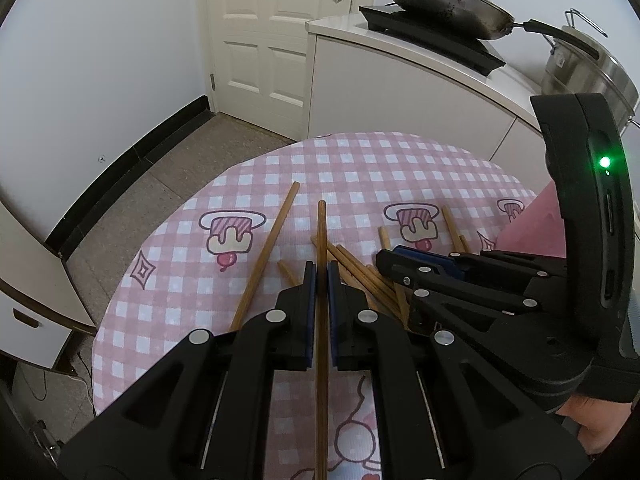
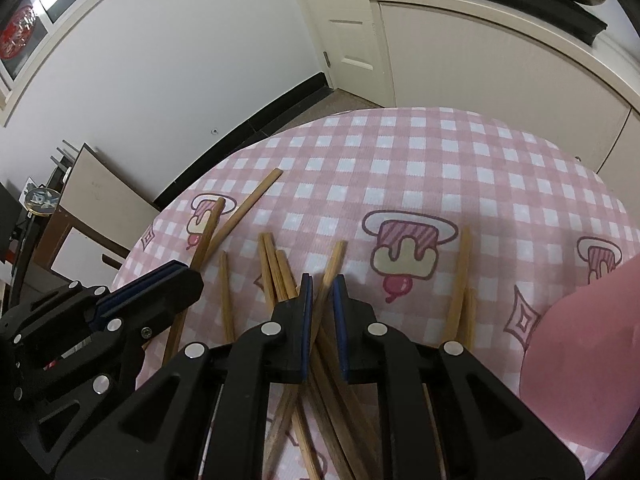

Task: Organize utensils
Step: 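Lift both held chopsticks and turn them upright, then carry both upright chopsticks over the pink paper cup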

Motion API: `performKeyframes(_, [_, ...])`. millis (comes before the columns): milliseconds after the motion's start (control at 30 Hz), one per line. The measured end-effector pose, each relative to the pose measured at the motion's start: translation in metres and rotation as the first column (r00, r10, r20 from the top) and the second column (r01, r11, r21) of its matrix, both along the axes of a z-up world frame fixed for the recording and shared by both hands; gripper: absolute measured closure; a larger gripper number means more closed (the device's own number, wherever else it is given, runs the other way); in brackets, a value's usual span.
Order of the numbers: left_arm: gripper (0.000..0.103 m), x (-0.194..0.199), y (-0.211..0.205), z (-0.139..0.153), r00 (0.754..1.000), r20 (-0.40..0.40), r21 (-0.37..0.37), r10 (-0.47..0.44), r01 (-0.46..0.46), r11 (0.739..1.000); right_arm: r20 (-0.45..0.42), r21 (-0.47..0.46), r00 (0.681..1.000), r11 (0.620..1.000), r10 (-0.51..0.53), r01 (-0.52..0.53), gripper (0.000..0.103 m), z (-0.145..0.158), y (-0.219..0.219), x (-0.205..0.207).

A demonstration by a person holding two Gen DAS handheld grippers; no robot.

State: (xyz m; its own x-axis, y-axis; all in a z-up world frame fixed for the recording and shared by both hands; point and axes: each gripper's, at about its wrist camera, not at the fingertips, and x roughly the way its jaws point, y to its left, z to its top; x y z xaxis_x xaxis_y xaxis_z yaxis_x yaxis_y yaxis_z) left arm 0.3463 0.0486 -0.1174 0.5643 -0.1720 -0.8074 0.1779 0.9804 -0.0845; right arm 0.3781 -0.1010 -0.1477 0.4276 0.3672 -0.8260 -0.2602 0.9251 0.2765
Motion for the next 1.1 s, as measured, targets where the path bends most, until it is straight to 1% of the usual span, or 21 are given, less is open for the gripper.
performKeyframes(200, [0.097,-0.002,0.001,0.004,1.000,0.003,-0.019,-0.002,0.002,1.000,0.027,0.034,1.000,0.999,0.007,-0.008,0.099,0.005,0.001,-0.005])
performKeyframes(267, [0.097,-0.006,0.003,0.010,1.000,0.012,-0.034,-0.005,0.006,0.999,0.043,0.053,0.999,0.999,0.012,-0.014,0.099,0.011,-0.003,-0.012])
performKeyframes(367, [0.097,-0.013,0.004,0.019,0.999,0.031,-0.050,-0.005,0.007,0.999,0.085,0.081,0.996,0.996,0.021,-0.028,0.099,0.028,-0.007,-0.026])
performKeyframes(467, [0.097,-0.025,0.004,0.034,0.998,0.061,-0.074,-0.011,0.015,0.997,0.123,0.110,0.992,0.993,0.027,-0.041,0.099,0.044,-0.010,-0.037])
performKeyframes(533, [0.097,-0.036,0.002,0.047,0.996,0.091,-0.080,-0.019,0.026,0.996,0.155,0.138,0.987,0.989,0.033,-0.054,0.099,0.059,-0.014,-0.049])
performKeyframes(633, [0.097,-0.051,-0.002,0.065,0.991,0.130,-0.084,-0.032,0.043,0.996,0.201,0.151,0.979,0.986,0.040,-0.071,0.099,0.079,-0.016,-0.064])
performKeyframes(700, [0.097,-0.062,-0.004,0.077,0.987,0.158,-0.089,-0.038,0.053,0.995,0.238,0.147,0.970,0.986,0.042,-0.078,0.099,0.094,-0.019,-0.077])
performKeyframes(867, [0.097,-0.087,-0.010,0.101,0.975,0.214,-0.092,-0.053,0.074,0.993,0.298,0.145,0.954,0.985,0.045,-0.091,0.099,0.116,-0.027,-0.099])
performKeyframes(1100, [0.097,-0.121,-0.017,0.136,0.954,0.290,-0.084,-0.073,0.101,0.991,0.396,0.136,0.916,0.983,0.061,-0.124,0.099,0.153,-0.042,-0.139])
